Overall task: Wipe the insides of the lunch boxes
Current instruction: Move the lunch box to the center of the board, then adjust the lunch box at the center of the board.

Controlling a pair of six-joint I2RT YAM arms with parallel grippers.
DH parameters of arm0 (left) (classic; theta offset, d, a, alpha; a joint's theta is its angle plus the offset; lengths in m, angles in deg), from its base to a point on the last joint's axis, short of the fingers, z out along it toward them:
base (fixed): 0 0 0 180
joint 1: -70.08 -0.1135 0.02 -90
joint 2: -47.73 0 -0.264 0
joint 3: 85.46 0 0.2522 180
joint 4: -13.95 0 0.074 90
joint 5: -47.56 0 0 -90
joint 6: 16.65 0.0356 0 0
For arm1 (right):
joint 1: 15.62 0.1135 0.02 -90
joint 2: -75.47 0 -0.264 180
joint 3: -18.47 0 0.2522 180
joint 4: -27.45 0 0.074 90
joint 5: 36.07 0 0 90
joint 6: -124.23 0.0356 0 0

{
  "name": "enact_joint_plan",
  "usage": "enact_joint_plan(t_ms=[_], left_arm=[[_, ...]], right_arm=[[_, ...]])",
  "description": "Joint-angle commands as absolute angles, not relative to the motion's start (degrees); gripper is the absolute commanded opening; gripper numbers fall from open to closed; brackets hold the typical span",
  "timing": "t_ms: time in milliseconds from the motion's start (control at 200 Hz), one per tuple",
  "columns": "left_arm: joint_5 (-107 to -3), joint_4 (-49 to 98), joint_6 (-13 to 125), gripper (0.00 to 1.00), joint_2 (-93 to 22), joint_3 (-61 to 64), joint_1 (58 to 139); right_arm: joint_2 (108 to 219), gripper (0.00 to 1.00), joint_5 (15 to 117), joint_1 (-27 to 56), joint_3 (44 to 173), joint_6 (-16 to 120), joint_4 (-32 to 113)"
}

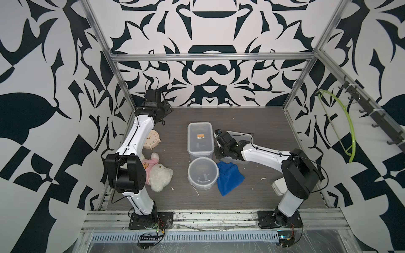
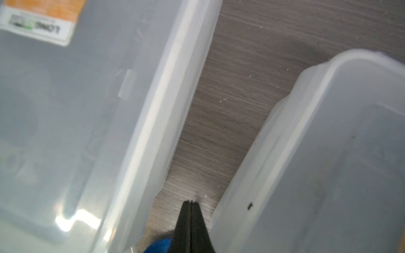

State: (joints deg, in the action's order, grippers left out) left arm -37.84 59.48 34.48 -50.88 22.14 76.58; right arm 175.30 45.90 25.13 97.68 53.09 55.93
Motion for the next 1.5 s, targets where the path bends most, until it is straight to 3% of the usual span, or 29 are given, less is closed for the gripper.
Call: enact_joint_plan(t_ms=[0,440,750,1180,1495], left_arm=[[-42.23,61.44,33.87,0.77,-51.46,23.67,76.58],[-47.59,62.81,32.26,0.78,-46.50,12.74,76.71],[-51.07,60.49,27.66,0.77,-50.31,9.57,81.66],[-47.73,55.63,20.23,0.78,-56.21,10.11,93.55],[-51.23,54.61,21.16,0.79,-69.93,30.39,98.34]], right_arm=[[175.31,0.00,41.13,20.77,101.02,51.15,59.49],[173.62,0.00,39.76,2.72,101.82,43.98,62.12],[171.90,0.00,57.75,3.79,104.75,50.28,61.17],[171.80,0.00,57.89,9.34,102.10,51.81,61.51],[171.27,0.00,56.25,9.34,103.29,51.37,62.98]])
